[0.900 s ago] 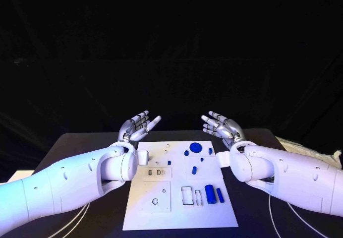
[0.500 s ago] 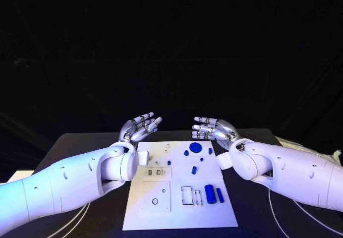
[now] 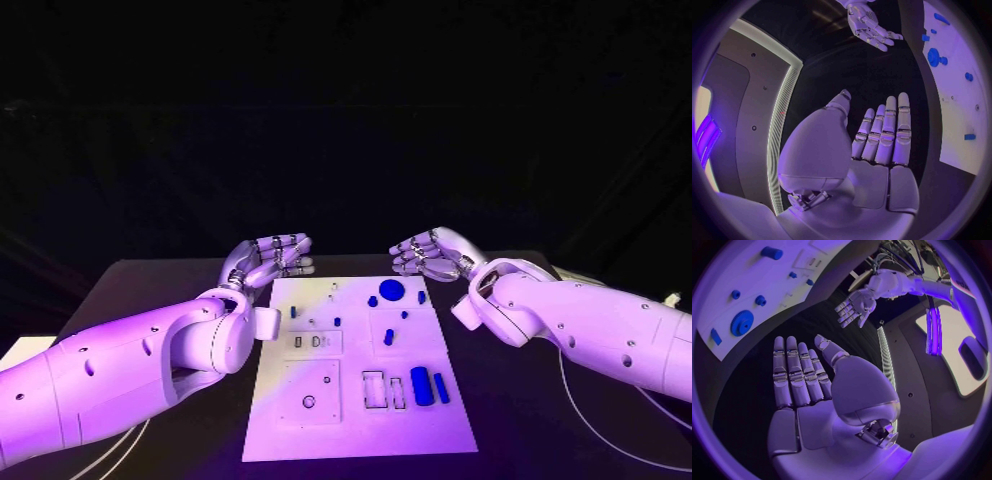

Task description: Assemble the parts on the task board

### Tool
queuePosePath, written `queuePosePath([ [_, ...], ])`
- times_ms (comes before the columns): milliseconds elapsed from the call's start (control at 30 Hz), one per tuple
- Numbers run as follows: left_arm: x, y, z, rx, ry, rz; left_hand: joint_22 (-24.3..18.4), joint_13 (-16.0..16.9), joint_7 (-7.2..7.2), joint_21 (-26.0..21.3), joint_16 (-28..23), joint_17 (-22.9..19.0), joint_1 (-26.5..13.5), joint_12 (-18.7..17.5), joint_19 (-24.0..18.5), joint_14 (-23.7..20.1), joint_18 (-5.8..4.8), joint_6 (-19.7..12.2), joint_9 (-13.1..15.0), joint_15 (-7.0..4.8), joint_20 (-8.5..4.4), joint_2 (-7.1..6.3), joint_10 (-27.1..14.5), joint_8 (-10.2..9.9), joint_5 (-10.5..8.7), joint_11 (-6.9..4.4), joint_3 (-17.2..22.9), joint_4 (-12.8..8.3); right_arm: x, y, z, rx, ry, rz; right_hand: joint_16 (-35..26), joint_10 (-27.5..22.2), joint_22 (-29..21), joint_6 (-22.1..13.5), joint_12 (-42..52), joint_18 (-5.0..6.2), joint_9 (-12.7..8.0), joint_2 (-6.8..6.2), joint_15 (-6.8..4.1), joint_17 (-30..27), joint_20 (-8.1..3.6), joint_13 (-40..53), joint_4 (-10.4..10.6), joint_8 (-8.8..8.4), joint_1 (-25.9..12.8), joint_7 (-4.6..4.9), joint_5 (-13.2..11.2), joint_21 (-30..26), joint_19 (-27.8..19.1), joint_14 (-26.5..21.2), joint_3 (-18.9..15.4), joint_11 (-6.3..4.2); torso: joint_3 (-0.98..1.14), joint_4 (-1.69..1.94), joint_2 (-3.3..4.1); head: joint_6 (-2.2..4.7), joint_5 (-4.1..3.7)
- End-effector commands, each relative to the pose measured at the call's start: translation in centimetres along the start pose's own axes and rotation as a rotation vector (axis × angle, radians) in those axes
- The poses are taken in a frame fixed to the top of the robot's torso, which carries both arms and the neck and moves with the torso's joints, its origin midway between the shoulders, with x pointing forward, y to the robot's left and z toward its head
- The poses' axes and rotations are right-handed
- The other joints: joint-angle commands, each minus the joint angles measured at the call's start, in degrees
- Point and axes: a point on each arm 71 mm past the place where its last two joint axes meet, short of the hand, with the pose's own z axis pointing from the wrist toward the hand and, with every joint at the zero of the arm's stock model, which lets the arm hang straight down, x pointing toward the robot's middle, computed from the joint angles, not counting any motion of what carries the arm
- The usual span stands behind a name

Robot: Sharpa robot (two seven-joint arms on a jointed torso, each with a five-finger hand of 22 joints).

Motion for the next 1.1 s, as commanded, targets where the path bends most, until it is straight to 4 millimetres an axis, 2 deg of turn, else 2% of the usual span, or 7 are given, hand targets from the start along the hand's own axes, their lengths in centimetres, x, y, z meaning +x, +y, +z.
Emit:
queuePosePath([
  [33,1.0,-1.0,-0.5,0.037,0.088,-0.010,-0.2,0.1,-0.49,0.5,0.1,1.3,0.2,-0.3,5.0,4.1,0.68,2.6,0.1,-1.09,-1.10,1.54,3.2,-0.5,-0.31,-0.80,-0.1,-1.8,0.4,0.4,0.2,-0.007,0.054,-0.320,2.9,4.4,1.8,3.4,-0.5,0.93,0.2,-1.93,-3.07,1.1,-3.40,0.1,-0.1,-0.31,-0.1,-1.03,-2.3,4.9,7.8,10.6,0.7,-1.80,-0.45,0.41,1.79,0.55,-0.36],
  [300,1.4,-1.9,-1.5,0.027,0.115,-0.047,-0.3,0.1,-0.38,0.2,-0.3,1.5,-0.1,-0.5,5.4,4.3,0.63,3.0,0.1,-1.11,-1.18,1.67,3.6,-0.5,-0.36,-0.83,-0.3,-2.1,0.8,1.6,0.9,-0.006,0.130,-0.563,8.2,6.3,5.5,4.8,-0.8,0.81,0.2,-3.56,-5.94,4.4,-7.10,0.2,0.4,-0.43,0.4,-2.77,-4.9,12.4,15.8,22.0,-1.3,-3.57,-0.75,0.75,3.89,1.16,-0.26],
  [400,1.5,-2.1,-1.8,0.023,0.122,-0.058,-0.3,0.1,-0.38,0.2,-0.3,1.5,-0.1,-0.5,5.4,4.3,0.63,3.0,0.1,-1.11,-1.18,1.67,3.6,-0.5,-0.36,-0.83,-0.3,-2.1,1.0,2.0,1.2,-0.004,0.159,-0.624,11.9,5.6,7.4,4.9,-0.9,0.60,0.1,-3.88,-6.42,6.9,-7.91,0.2,0.9,-0.51,0.5,-3.29,-5.1,15.8,17.3,22.5,-2.1,-3.95,-0.88,0.92,4.62,1.38,-0.55],
  [500,1.7,-2.3,-1.9,0.021,0.126,-0.066,-0.4,0.1,-0.36,0.1,-0.4,1.5,-0.1,-0.6,5.4,4.3,0.61,3.1,0.1,-1.10,-1.18,1.70,3.6,-0.5,-0.35,-0.81,-0.3,-2.1,1.1,2.1,1.5,0.014,0.195,-0.676,16.8,3.9,9.5,4.4,-0.7,0.46,0.1,-4.45,-6.58,10.0,-8.09,0.3,1.3,-0.55,0.6,-3.46,-5.1,19.1,17.6,22.7,-2.9,-4.13,-1.05,1.24,5.20,1.17,-1.04],
  [767,2.2,-2.6,-2.0,0.020,0.138,-0.084,-0.5,0.0,-0.29,-0.1,-0.7,1.6,-0.4,-0.9,5.5,4.3,0.58,3.2,0.1,-1.04,-1.16,1.82,3.4,-0.6,-0.37,-0.73,-0.4,-2.3,1.0,2.6,2.1,0.045,0.234,-0.757,28.7,2.3,14.9,4.9,-0.3,0.56,0.1,-4.15,-6.58,17.4,-8.09,0.2,2.2,-0.48,1.1,-3.89,-4.3,27.5,16.4,22.4,-3.3,-4.14,-1.07,2.13,6.08,0.84,-0.87],
  [967,2.7,-2.9,-2.3,0.017,0.153,-0.105,-0.6,0.0,-0.28,-0.3,-0.9,1.7,-0.7,-1.0,5.6,4.3,0.56,3.2,0.0,-1.00,-1.14,1.83,3.4,-0.7,-0.39,-0.69,-0.7,-2.3,0.9,3.0,2.6,0.055,0.250,-0.777,37.6,3.7,18.3,6.2,0.4,0.64,0.2,-3.69,-6.62,24.4,-7.87,0.2,3.1,-0.40,0.8,-4.03,-4.4,32.7,15.3,22.4,-2.7,-4.18,-1.27,2.34,6.77,0.56,-0.76],
  [1100,3.1,-3.0,-2.3,0.015,0.163,-0.113,-0.7,0.0,-0.23,-0.4,-1.0,1.8,-0.7,-1.2,5.7,4.3,0.56,3.2,0.0,-0.99,-1.14,1.93,3.3,-0.7,-0.37,-0.66,-0.7,-2.4,1.1,3.2,2.8,0.051,0.265,-0.780,40.5,4.4,20.4,7.2,0.6,0.55,0.3,-3.20,-6.68,27.1,-7.89,0.2,3.2,-0.24,0.9,-4.25,-4.4,35.0,14.9,22.1,-1.7,-4.42,-1.20,2.55,6.94,0.42,-0.74],
])
